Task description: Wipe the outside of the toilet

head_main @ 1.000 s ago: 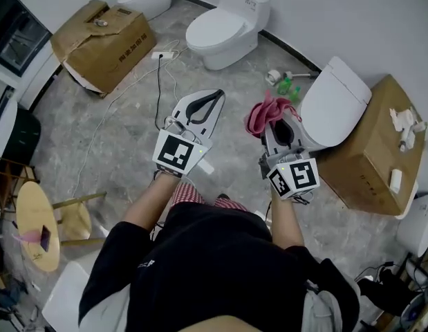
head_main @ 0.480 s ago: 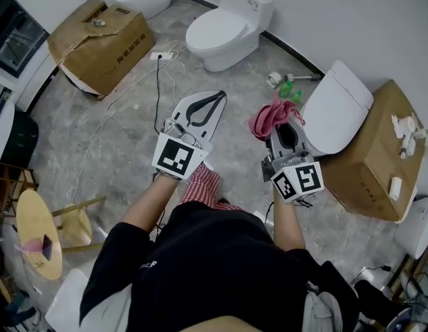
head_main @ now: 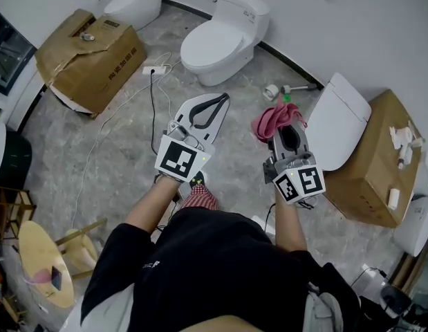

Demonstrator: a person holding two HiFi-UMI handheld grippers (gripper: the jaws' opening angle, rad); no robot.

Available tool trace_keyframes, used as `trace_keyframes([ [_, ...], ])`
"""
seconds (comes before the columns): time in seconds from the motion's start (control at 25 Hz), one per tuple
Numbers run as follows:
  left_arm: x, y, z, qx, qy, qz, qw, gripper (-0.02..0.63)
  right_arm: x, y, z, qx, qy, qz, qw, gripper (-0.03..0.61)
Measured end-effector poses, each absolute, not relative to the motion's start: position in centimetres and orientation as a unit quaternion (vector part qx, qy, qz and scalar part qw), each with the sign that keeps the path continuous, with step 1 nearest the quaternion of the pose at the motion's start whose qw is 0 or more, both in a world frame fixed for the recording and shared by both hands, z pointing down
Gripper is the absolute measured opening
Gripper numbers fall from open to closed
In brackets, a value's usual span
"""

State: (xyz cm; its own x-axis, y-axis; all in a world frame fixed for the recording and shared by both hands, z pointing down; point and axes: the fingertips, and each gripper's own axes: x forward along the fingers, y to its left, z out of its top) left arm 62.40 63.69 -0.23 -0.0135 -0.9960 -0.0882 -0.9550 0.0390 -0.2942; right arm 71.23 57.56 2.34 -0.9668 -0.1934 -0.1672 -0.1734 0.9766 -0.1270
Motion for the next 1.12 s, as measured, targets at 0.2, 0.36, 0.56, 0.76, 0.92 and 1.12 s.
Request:
trace_keyframes([
  [0.2, 56.5, 62.6, -0.4, -0.695, 0.704, -0.070, 0.127, 0.011, 65.5, 56.6, 1.5, -0.101, 0.990, -0.048, 0.090, 0.055],
  [0.36, 52.6, 61.6, -0.2, -0.704, 0.693, -0.084, 0.131, 0.011, 60.9, 55.9, 1.2, -0.109, 0.989, -0.043, 0.092, 0.055],
  [0.56, 47.7, 61.5, 0.1, -0.710, 0.688, -0.091, 0.120, 0.011, 55.4, 55.7, 1.1, -0.100, 0.990, -0.047, 0.090, 0.055],
  [0.76, 42.9, 62.0, 0.1, -0.700, 0.703, -0.049, 0.119, 0.011, 51.5, 56.0, 1.1, -0.101, 0.991, -0.041, 0.082, 0.055],
  [0.92, 40.7, 61.8, 0.4, -0.693, 0.711, -0.044, 0.112, 0.011, 49.5, 55.4, 1.4, -0.095, 0.992, -0.044, 0.072, 0.055],
  [1.12, 37.0, 61.7, 0.9, -0.677, 0.726, -0.064, 0.101, 0.011, 46.6, 53.7, 1.6, -0.090, 0.992, -0.050, 0.068, 0.055],
])
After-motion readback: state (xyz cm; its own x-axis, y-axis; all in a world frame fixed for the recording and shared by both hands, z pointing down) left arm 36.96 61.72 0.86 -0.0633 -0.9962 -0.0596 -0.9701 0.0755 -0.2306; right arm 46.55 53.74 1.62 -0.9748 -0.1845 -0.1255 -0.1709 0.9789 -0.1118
